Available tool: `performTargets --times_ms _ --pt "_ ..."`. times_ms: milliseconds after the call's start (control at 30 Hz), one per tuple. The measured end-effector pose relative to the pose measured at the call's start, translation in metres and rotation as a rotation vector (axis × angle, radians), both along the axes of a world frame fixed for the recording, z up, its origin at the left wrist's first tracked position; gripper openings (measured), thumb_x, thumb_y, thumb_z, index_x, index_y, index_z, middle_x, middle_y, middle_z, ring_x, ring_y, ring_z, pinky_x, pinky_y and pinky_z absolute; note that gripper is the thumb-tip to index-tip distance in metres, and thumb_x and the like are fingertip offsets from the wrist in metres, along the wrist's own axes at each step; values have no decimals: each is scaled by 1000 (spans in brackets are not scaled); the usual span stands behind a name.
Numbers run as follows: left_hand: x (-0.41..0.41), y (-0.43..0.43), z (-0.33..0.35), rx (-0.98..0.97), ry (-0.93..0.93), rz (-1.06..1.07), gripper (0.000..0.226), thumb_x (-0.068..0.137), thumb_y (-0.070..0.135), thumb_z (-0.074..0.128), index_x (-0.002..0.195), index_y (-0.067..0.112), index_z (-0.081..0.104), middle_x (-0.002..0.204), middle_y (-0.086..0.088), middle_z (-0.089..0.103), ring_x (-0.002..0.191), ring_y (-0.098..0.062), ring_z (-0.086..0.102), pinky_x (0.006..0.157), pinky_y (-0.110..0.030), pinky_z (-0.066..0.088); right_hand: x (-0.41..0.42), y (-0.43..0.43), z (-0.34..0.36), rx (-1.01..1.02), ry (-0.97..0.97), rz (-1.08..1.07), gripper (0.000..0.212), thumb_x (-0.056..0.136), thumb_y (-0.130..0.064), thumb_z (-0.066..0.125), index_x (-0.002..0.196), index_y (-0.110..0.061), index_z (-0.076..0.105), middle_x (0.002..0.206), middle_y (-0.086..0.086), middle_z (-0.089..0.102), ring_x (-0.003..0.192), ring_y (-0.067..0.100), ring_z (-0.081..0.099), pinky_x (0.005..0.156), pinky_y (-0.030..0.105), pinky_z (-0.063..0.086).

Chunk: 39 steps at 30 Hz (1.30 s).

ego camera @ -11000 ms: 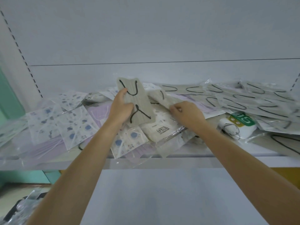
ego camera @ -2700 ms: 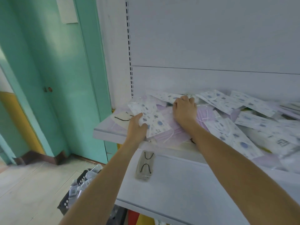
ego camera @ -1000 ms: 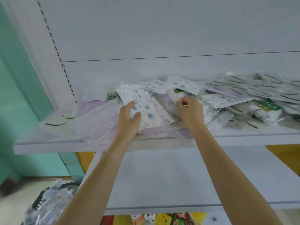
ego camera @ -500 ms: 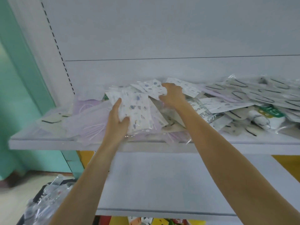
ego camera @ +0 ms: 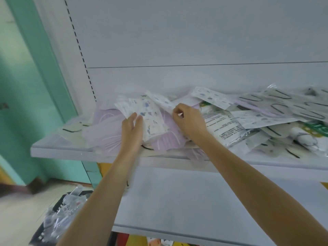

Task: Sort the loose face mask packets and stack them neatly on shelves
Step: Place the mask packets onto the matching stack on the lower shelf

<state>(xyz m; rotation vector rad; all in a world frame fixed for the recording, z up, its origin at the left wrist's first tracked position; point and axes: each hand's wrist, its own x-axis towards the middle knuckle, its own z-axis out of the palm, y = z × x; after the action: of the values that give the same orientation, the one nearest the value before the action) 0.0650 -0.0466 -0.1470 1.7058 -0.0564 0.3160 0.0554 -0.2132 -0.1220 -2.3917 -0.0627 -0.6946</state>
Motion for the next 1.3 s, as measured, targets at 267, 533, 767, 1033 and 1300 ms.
performTargets --times_ms 267,533,767,1033,1300 --pt "-12 3 0 82 -108 -57 32 83 -2 52 113 6 60 114 -12 62 109 -26 58 95 -44 47 -27 26 -16 91 173 341 24 86 -36 62 103 -22 68 111 -8 63 112 14 52 92 24 39" --pt "-35 27 -2 -128 -193 -222 90 79 12 56 148 42 7 155 17 20 132 7 29 111 -32 30 -26 31 1 347 126 337 62 97 -23 42 150 -16 10 129 9 51 117 15 49 96 25 32" --pt "-75 64 -11 2 -195 -374 82 78 7 50 149 32 15 146 16 37 131 0 39 104 -21 40 -67 85 -22 437 29 466 67 95 -13 35 151 -20 -2 101 6 60 69 11 50 69 19 42" --pt "-120 162 -89 40 69 -359 76 75 11 65 135 41 28 120 24 54 118 0 52 98 -32 49 -117 160 -91 294 121 631 75 87 -14 32 146 -25 -13 128 -37 27 109 22 54 91 39 47" --pt "-130 200 -193 -56 494 -301 75 79 -11 58 136 28 28 114 15 58 94 8 59 74 -10 51 -149 219 -216 600 668 331 62 95 -4 41 148 -16 12 118 0 51 102 19 60 82 33 53"
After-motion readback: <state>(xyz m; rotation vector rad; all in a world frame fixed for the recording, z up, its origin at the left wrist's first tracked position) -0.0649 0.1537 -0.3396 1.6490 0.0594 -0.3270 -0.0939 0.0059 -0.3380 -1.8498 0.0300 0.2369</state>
